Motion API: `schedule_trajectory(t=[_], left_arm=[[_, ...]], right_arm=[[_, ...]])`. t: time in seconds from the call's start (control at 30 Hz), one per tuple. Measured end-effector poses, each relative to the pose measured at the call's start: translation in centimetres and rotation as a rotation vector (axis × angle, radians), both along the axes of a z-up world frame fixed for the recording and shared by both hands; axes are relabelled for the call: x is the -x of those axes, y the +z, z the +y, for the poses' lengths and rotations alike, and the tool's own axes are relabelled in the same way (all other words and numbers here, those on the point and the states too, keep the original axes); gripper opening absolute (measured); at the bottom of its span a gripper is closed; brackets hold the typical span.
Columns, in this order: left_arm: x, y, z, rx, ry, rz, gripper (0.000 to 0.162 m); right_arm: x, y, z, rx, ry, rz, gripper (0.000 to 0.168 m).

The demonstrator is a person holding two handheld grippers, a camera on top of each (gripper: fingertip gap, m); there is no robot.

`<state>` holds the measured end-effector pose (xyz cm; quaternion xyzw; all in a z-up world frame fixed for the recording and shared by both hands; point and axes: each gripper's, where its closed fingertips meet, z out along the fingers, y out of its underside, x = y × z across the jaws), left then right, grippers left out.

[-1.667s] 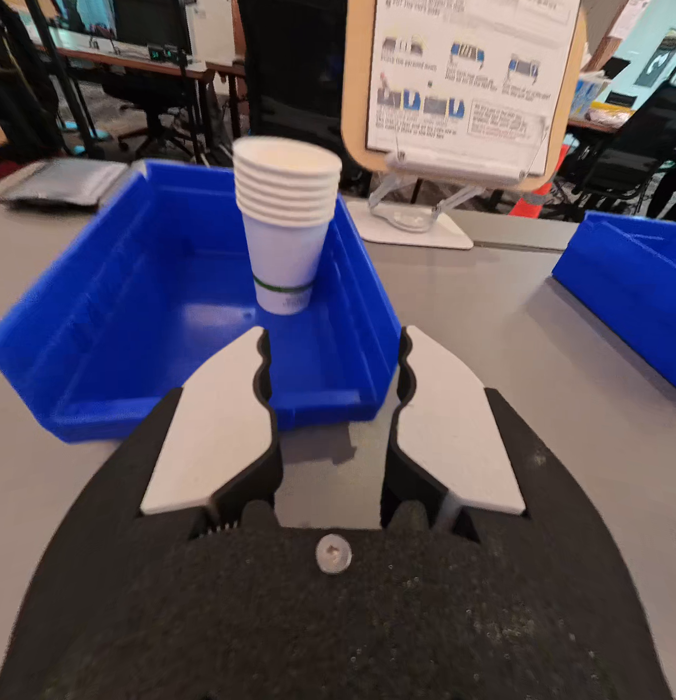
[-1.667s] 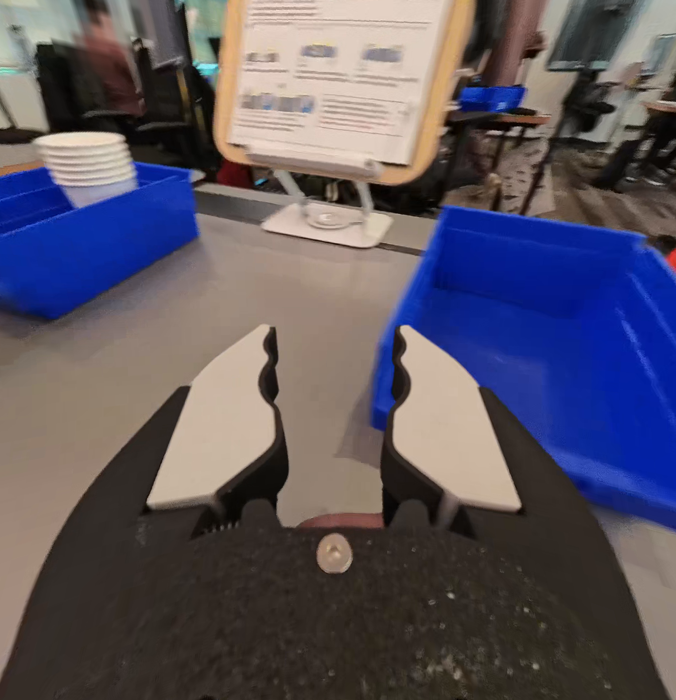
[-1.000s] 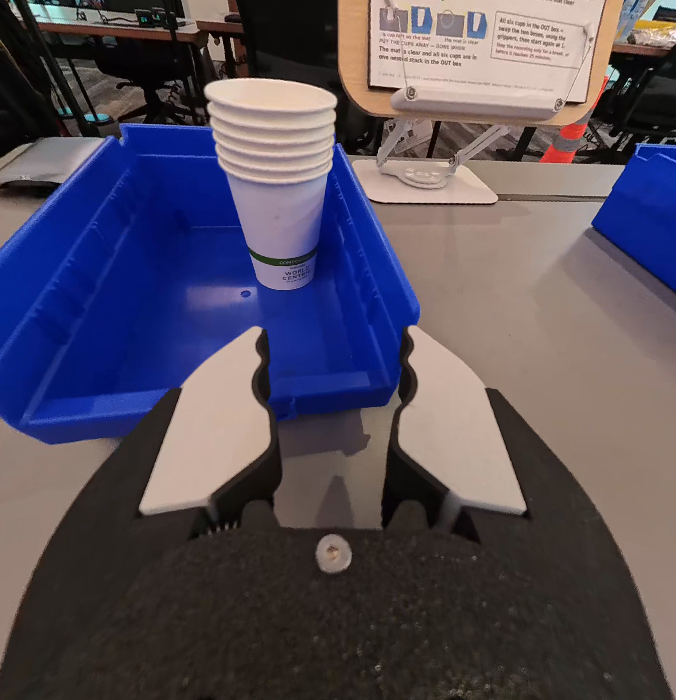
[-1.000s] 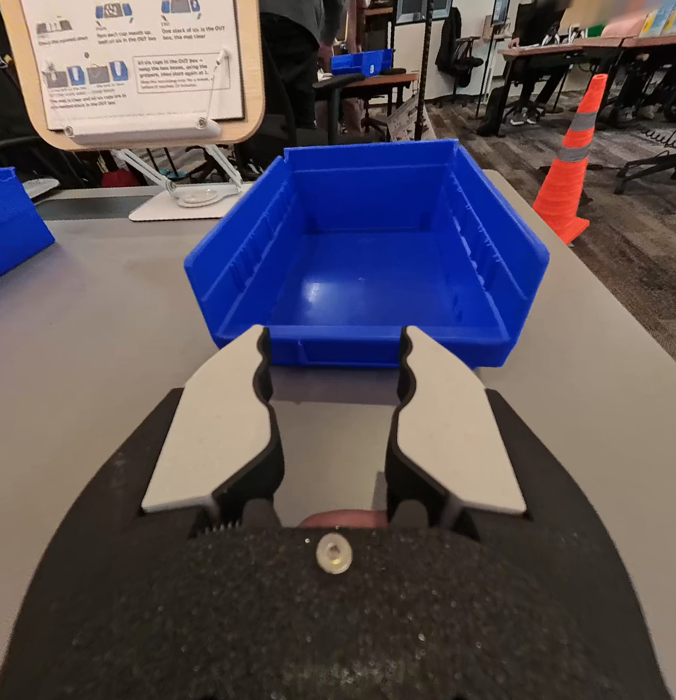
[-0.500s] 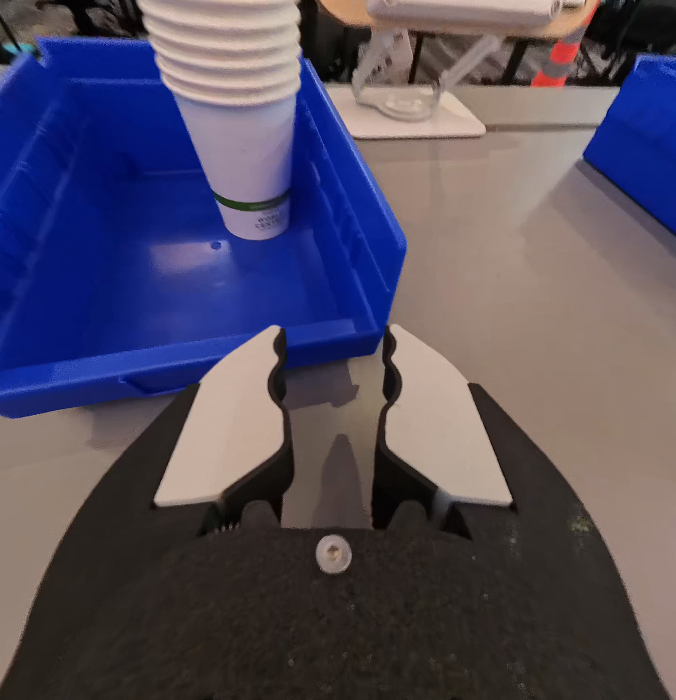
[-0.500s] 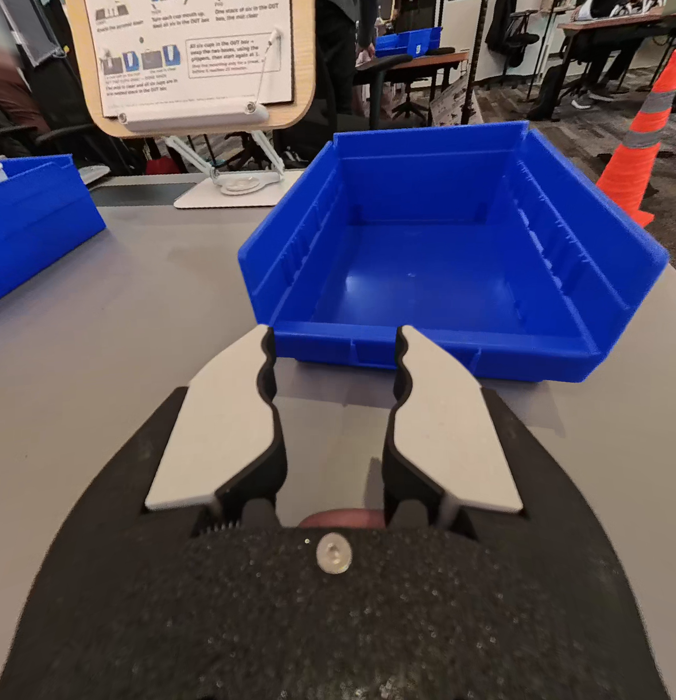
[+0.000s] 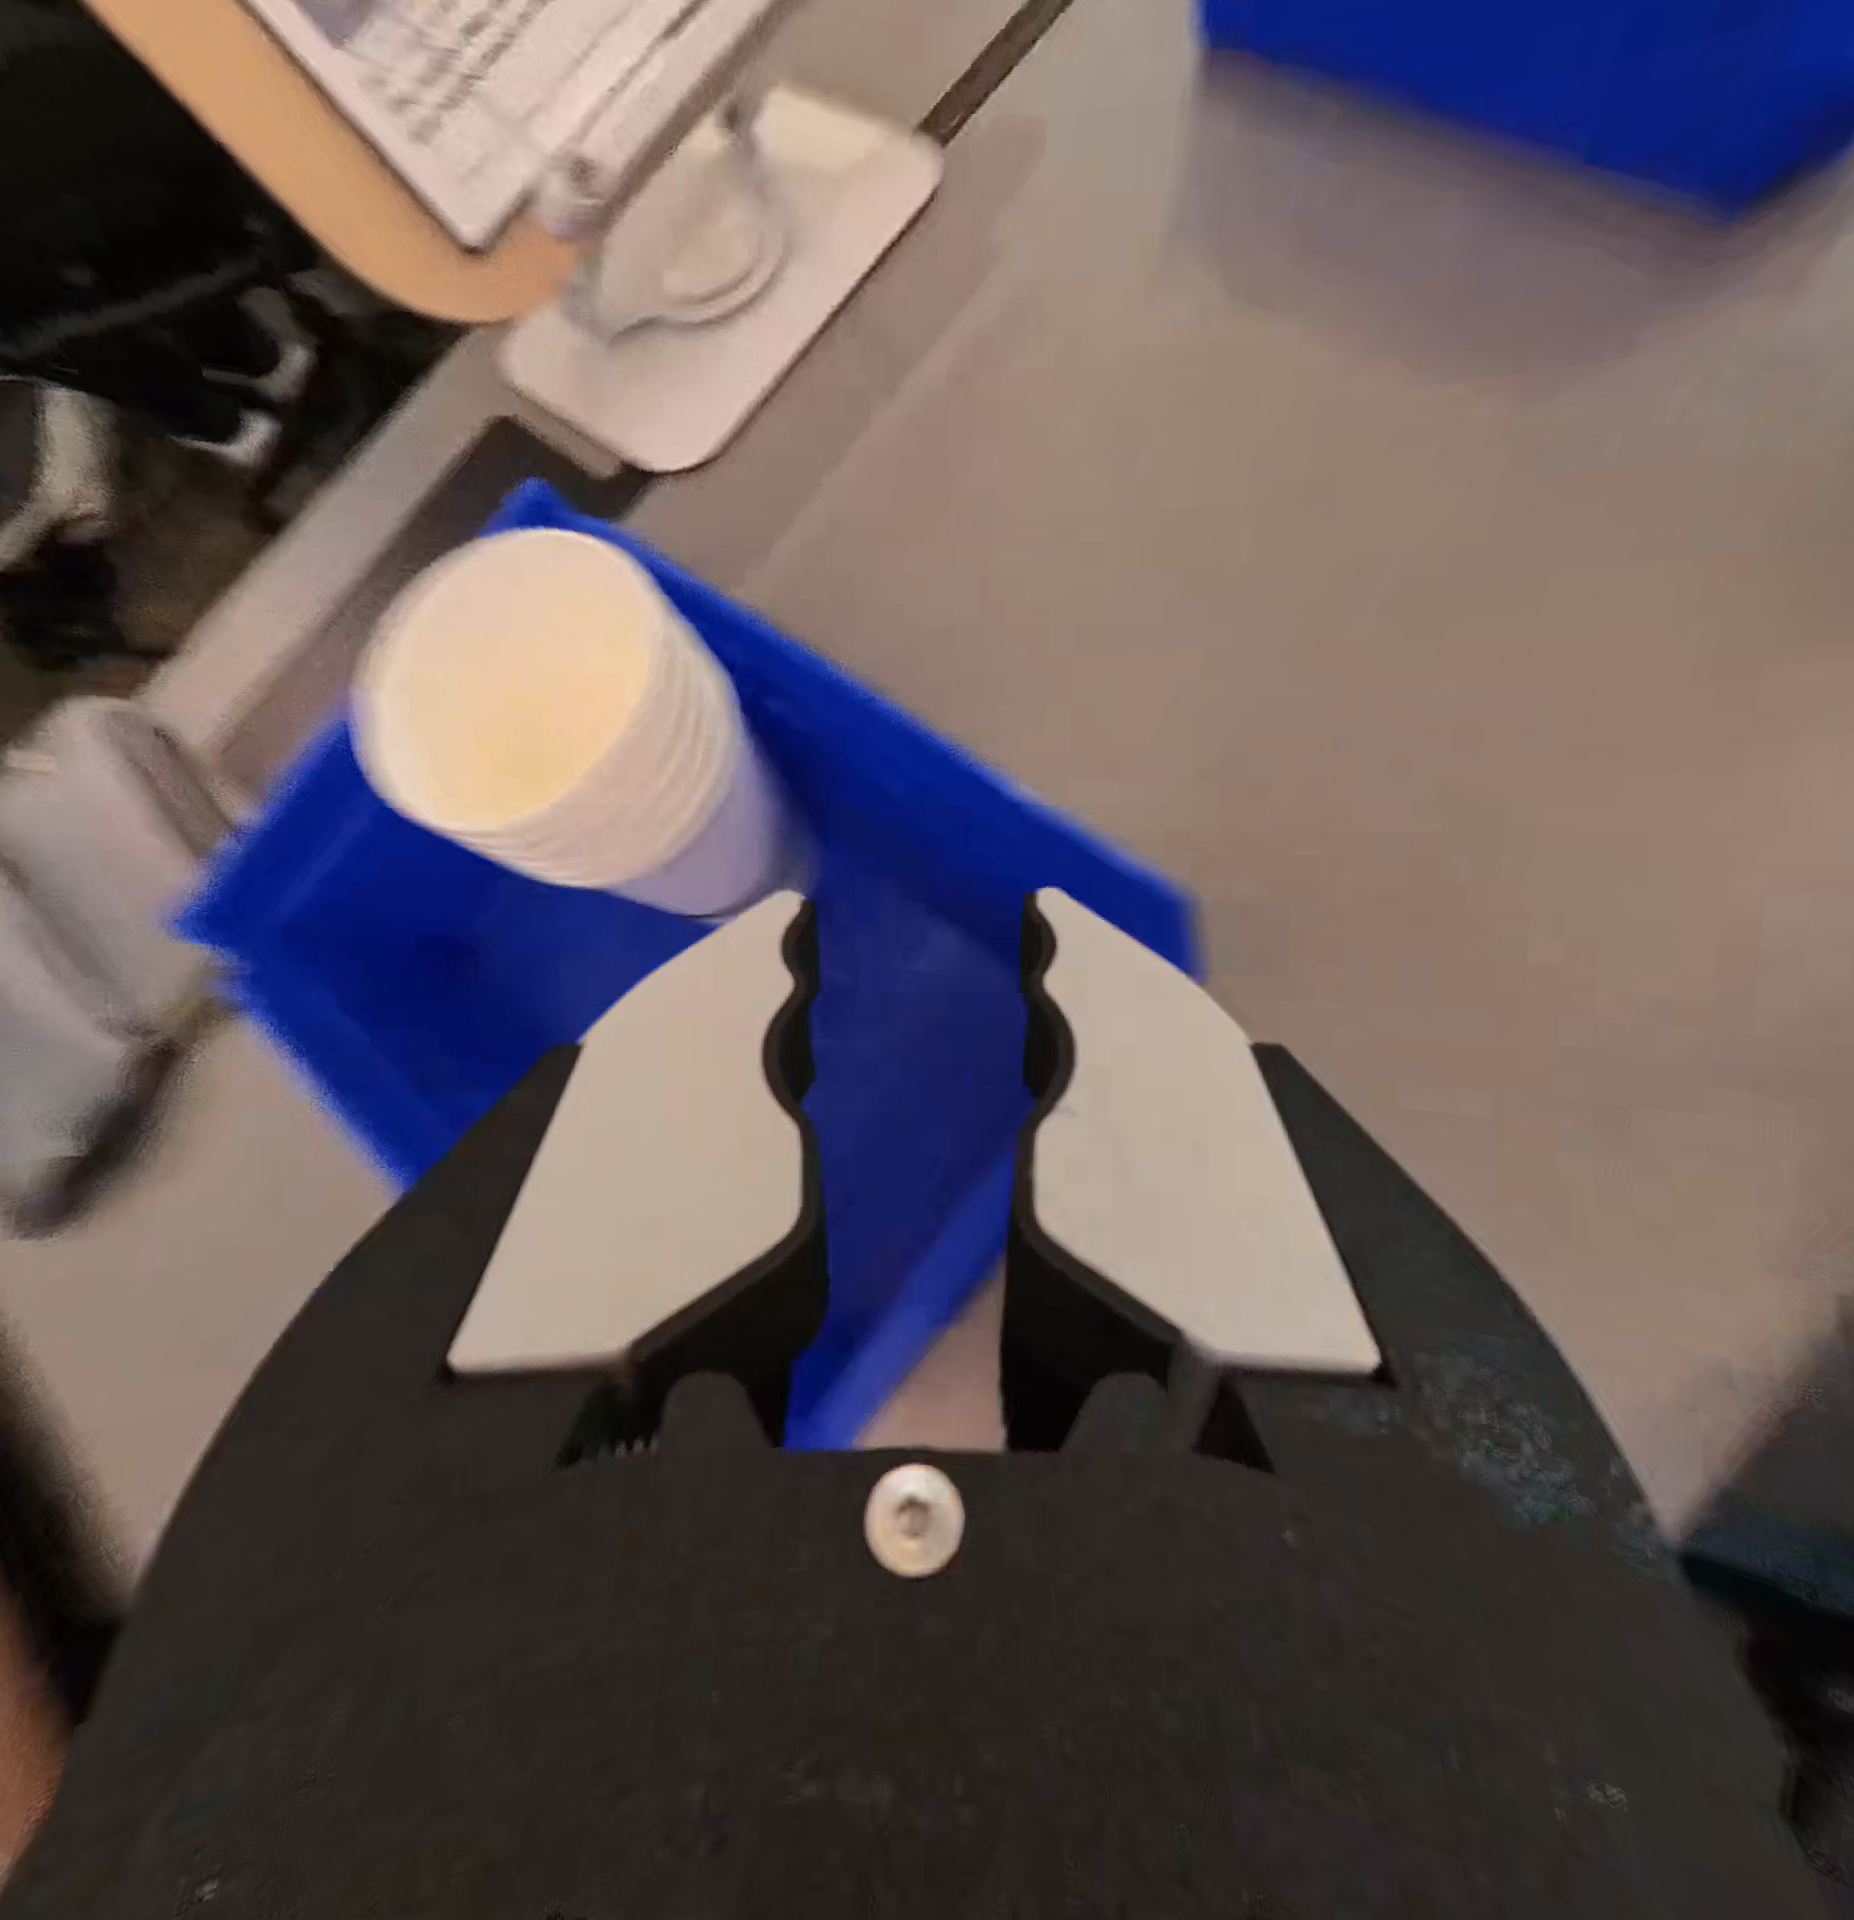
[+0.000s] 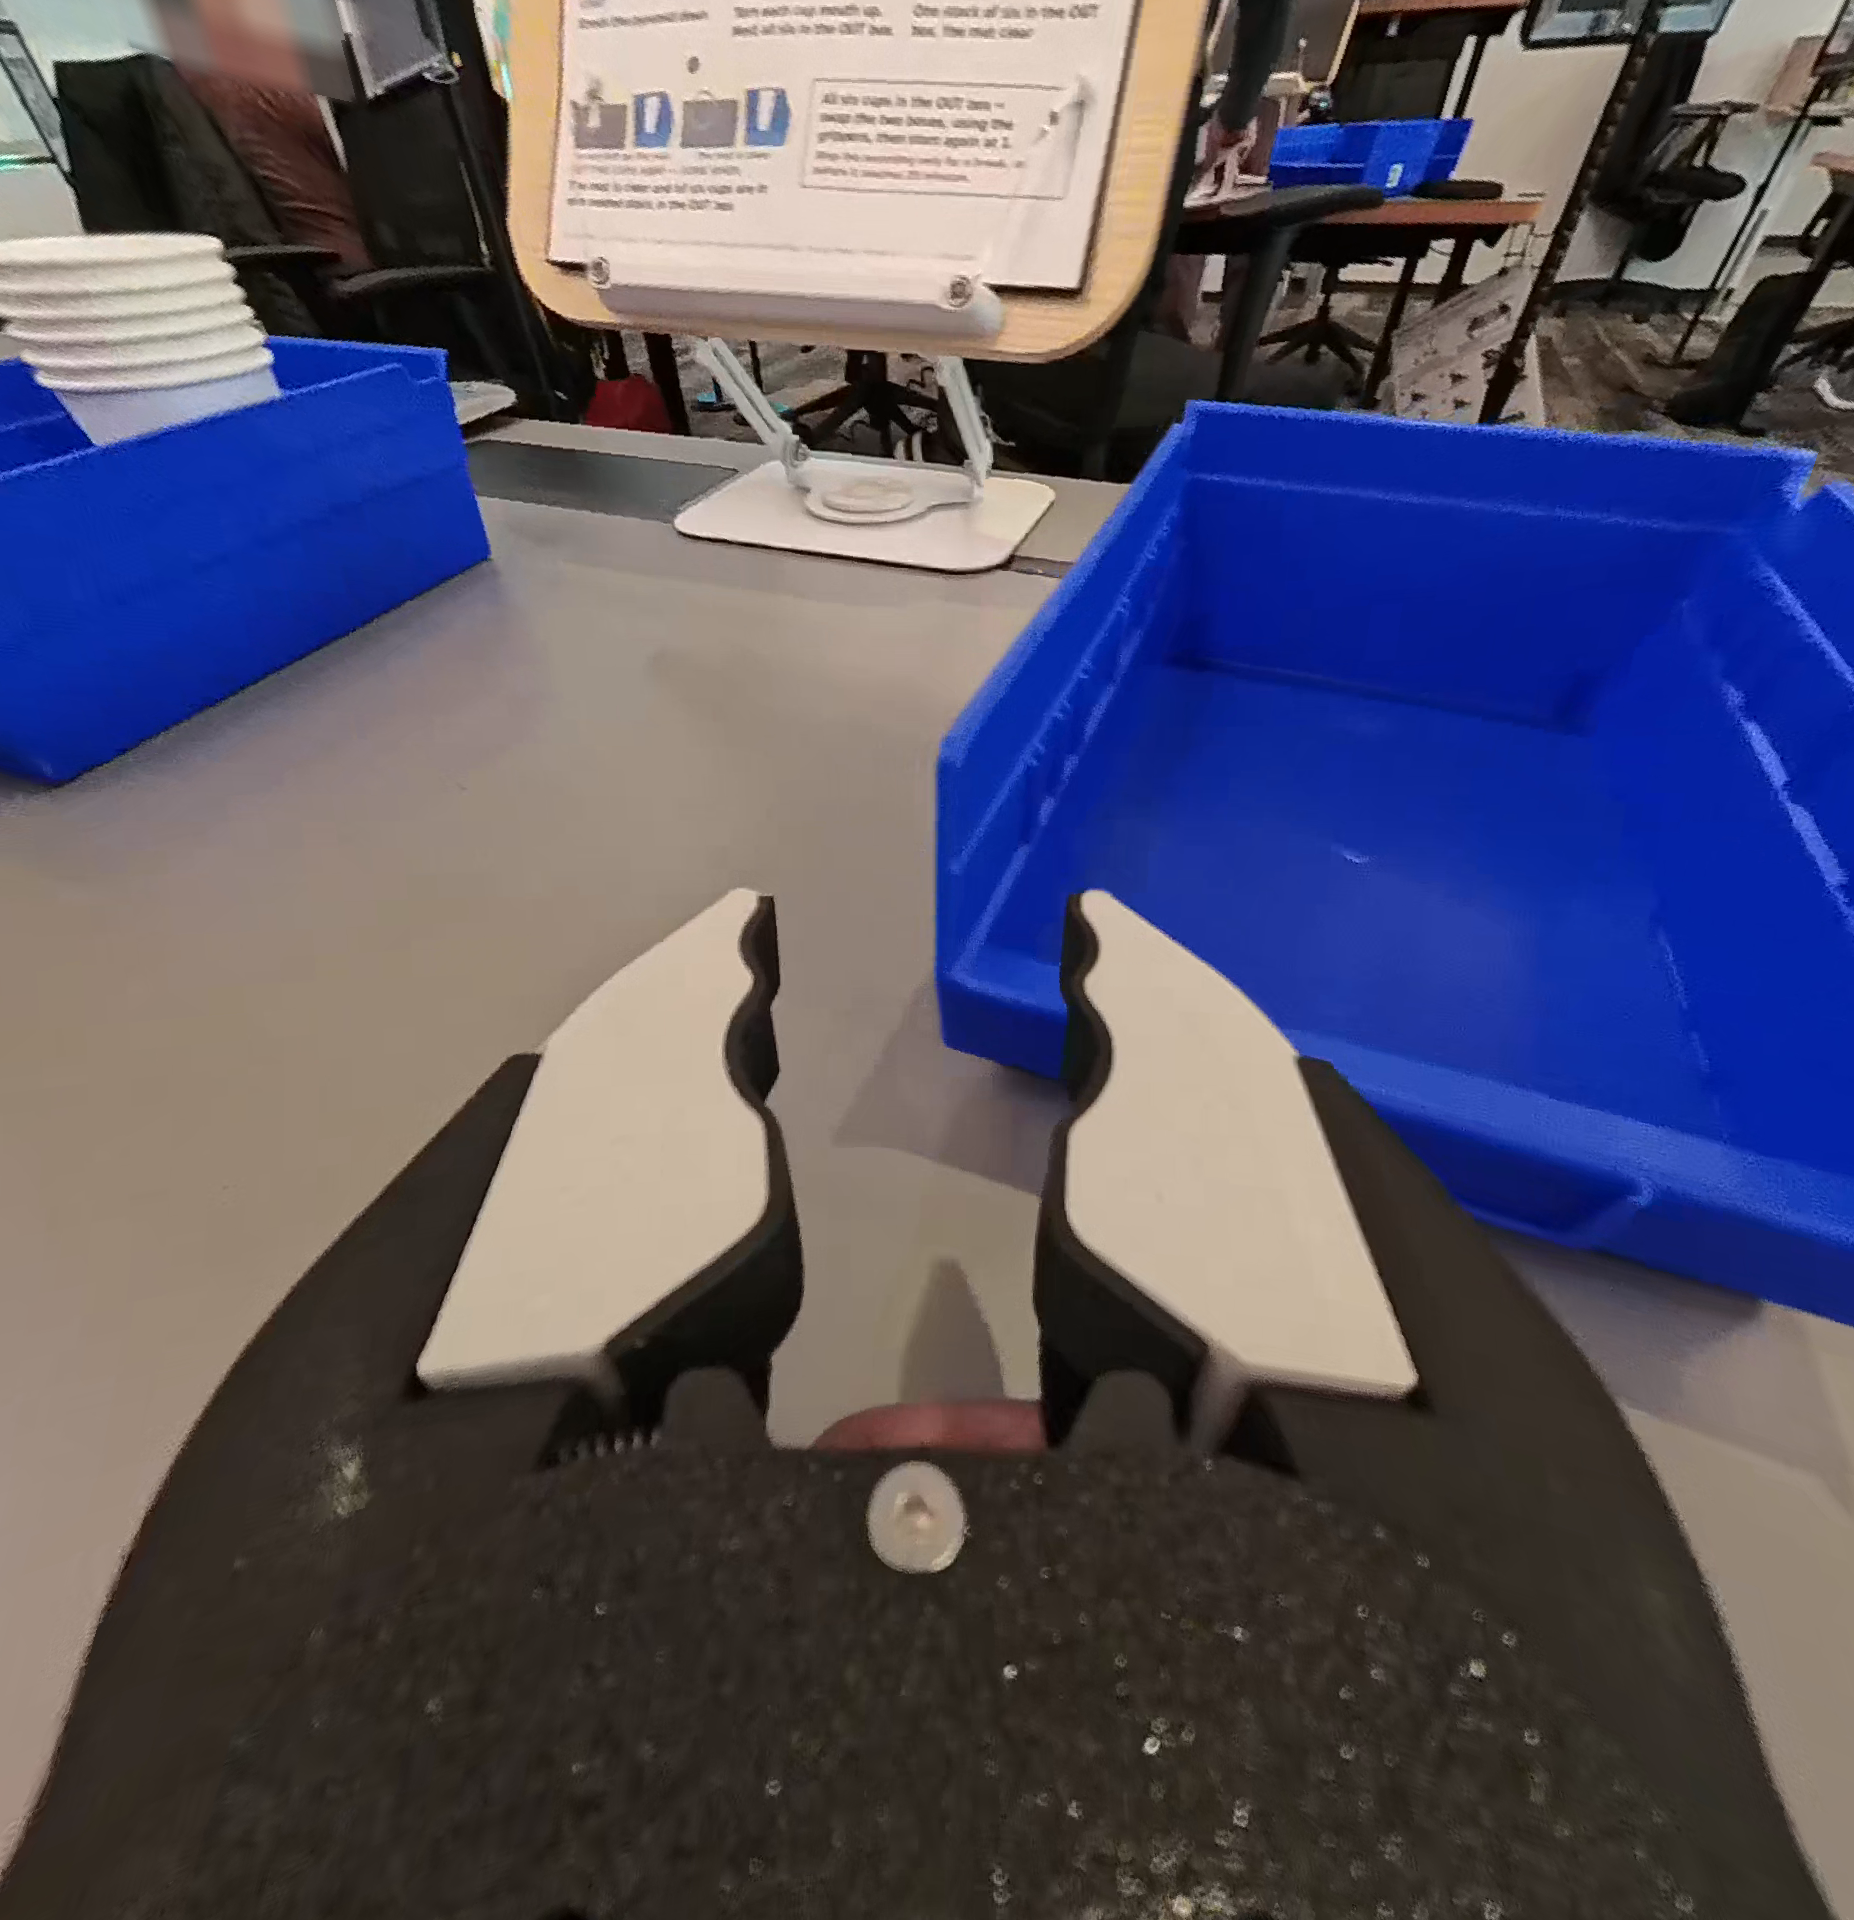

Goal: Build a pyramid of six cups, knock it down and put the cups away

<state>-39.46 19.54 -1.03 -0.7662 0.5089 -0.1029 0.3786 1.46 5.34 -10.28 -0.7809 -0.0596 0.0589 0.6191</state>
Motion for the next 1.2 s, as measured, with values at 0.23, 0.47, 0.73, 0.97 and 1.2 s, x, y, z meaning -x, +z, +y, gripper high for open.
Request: schedule_trajectory(t=[0.23, 0.47, 0.73, 0.97, 1.2], left_arm=[[-0.4, -1.6, 8.1, 0.082, -0.140, 0.347, 0.026], [-1.2, -3.8, 10.2, 0.153, -0.185, 0.391, 0.017], [-1.4, -3.7, 10.0, 0.184, -0.184, 0.337, 0.004], [-1.5, -1.5, 10.5, 0.139, -0.161, 0.286, 0.003], [-1.8, 7.4, 9.6, -0.014, -0.099, -0.050, 0.003]], right_arm=[[1.2, -0.3, 0.9, 0.022, 0.032, -0.007, 0.048], [0.9, -0.8, 0.7, 0.040, 0.033, -0.008, 0.047], [0.2, -1.2, 0.1, 0.059, 0.032, 0.047, 0.044], [1.5, -0.7, -0.2, 0.028, 0.064, 0.032, 0.042], [11.9, 2.2, 0.2, -0.076, 0.462, 0.275, 0.051]])
